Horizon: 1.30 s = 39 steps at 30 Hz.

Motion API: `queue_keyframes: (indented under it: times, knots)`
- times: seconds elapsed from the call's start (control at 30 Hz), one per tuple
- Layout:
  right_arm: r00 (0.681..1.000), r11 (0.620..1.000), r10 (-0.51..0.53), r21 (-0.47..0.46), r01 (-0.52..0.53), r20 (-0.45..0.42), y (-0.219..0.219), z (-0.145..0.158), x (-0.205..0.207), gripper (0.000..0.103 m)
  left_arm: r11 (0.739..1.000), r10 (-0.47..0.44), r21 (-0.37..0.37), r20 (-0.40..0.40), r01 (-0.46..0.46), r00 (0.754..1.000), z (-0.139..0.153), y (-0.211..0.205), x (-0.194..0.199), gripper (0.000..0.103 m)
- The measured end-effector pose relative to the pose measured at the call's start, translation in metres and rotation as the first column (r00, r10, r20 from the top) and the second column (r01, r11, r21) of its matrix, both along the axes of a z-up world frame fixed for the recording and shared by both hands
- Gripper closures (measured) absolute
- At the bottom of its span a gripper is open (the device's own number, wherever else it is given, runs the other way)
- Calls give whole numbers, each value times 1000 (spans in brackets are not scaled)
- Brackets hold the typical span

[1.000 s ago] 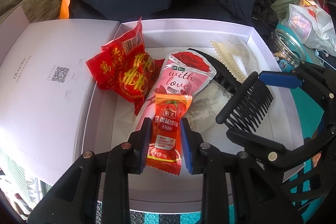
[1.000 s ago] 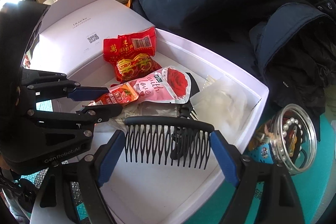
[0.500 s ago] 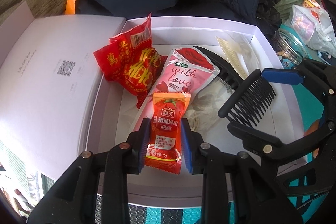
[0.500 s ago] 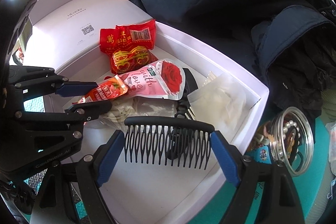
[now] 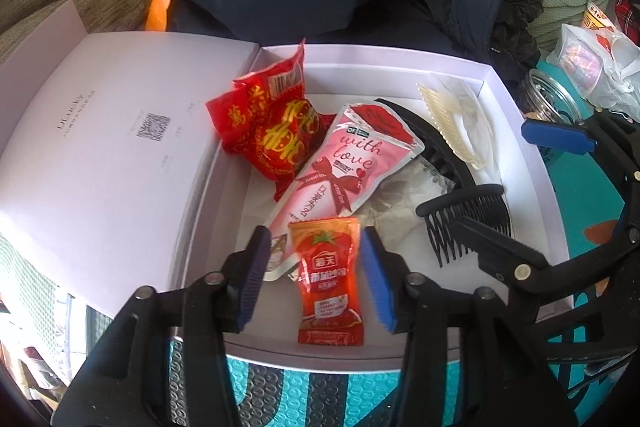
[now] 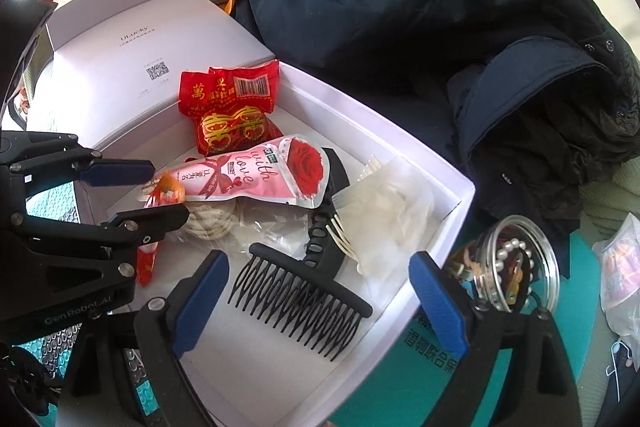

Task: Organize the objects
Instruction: 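Lower and release the red sachet into the box while the right gripper releases the comb inside, then withdraw both open grippers from the box back over the mat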

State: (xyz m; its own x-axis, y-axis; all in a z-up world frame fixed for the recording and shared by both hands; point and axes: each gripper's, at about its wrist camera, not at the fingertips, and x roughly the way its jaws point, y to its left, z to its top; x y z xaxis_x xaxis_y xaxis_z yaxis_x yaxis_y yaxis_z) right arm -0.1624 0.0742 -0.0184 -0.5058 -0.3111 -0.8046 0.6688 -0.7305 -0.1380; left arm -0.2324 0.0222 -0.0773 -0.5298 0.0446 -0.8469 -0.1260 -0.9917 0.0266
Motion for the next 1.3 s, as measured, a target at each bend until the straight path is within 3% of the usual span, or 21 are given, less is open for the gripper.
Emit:
queue_keyframes:
  times: [0.1, 0.47, 0.77, 1.03, 1.3]
  knots:
    - [1000, 1000, -7, -1, 7, -6, 11, 5, -5, 11, 1000, 6, 9, -1, -6, 1000, 7, 3, -3, 45]
    - [998, 999, -36, -11, 35, -54, 19, 26, -4, 11, 999, 13, 33, -51, -11, 999, 39, 0, 3, 45]
    - [989, 998, -48, -50, 42, -143, 28, 67, 8, 11, 996, 71, 53, -119, -65, 990, 83, -6, 23, 37]
    - [980, 994, -52, -104, 32, -194, 36, 107, 29, 11, 993, 104, 67, -195, -93, 975, 125, -15, 52, 21]
    - [972, 987, -66, -158, 30, -227, 45, 143, 57, 10, 991, 126, 67, -257, -112, 958, 160, -23, 89, 11]
